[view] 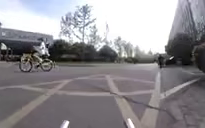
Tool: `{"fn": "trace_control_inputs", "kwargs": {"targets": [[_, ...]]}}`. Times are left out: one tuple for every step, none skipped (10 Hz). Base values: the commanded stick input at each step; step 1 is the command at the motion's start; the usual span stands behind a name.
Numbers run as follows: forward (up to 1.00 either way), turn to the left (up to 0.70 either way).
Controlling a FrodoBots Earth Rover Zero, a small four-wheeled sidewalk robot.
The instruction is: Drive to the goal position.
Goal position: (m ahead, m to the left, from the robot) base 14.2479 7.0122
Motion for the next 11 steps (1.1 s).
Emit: {"fn": "trace_control_inputs", "kwargs": {"targets": [[0.45,-0.27],[0.45,-0.27],[0.45,-0.27],[0.45,-0.27],[0.45,-0.27],[0.45,-0.27],[0.45,-0.27],[0.65,-0.17],[0.70,-0.14],[0.70,-0.14],[0.70,-0.14]]}}
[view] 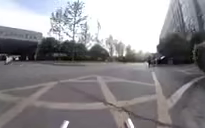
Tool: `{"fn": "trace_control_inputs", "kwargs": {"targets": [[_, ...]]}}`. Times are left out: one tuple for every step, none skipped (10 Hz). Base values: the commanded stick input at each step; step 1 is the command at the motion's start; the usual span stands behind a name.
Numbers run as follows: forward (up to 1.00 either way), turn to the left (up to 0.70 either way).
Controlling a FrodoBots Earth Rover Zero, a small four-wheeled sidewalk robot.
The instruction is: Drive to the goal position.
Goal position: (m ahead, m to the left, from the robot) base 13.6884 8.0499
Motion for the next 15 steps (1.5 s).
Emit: {"fn": "trace_control_inputs", "kwargs": {"targets": [[0.70,-0.14],[0.58,-0.14],[0.35,-0.04],[0.00,-0.25],[0.00,-0.40],[0.00,-0.45],[0.00,-0.45],[0.00,-0.45],[0.00,-0.45],[0.00,-0.45],[0.00,-0.45],[0.00,-0.45],[0.00,-0.45],[0.00,-0.45],[0.00,-0.45]]}}
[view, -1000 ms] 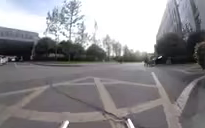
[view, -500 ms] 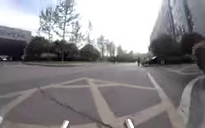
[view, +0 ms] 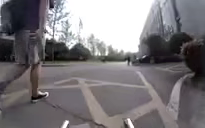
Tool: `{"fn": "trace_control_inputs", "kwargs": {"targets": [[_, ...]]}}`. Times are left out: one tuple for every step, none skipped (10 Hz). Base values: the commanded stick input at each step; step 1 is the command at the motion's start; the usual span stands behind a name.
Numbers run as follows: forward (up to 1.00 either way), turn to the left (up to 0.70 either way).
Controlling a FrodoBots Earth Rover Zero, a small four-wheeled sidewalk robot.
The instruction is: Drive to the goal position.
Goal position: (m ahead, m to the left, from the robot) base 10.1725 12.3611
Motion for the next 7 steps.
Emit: {"fn": "trace_control_inputs", "kwargs": {"targets": [[0.00,-0.45],[0.00,-0.45],[0.00,-0.45],[0.00,-0.45],[0.00,-0.45],[0.00,-0.45],[0.00,-0.45]]}}
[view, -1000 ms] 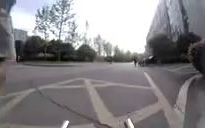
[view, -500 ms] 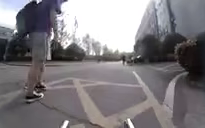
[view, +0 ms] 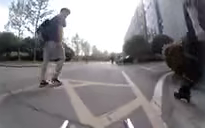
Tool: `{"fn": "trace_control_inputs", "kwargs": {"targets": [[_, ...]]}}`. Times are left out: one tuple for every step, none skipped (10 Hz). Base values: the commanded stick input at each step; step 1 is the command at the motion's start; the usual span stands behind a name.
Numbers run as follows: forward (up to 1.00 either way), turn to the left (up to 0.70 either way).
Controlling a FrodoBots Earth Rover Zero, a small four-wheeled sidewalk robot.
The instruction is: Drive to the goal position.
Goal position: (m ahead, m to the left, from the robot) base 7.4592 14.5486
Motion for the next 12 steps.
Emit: {"fn": "trace_control_inputs", "kwargs": {"targets": [[0.00,-0.45],[0.00,-0.45],[0.00,-0.45],[0.00,-0.45],[0.00,-0.45],[0.00,-0.45],[0.00,-0.45],[0.00,-0.45],[0.00,-0.45],[0.00,-0.45],[0.00,-0.16],[0.00,0.00]]}}
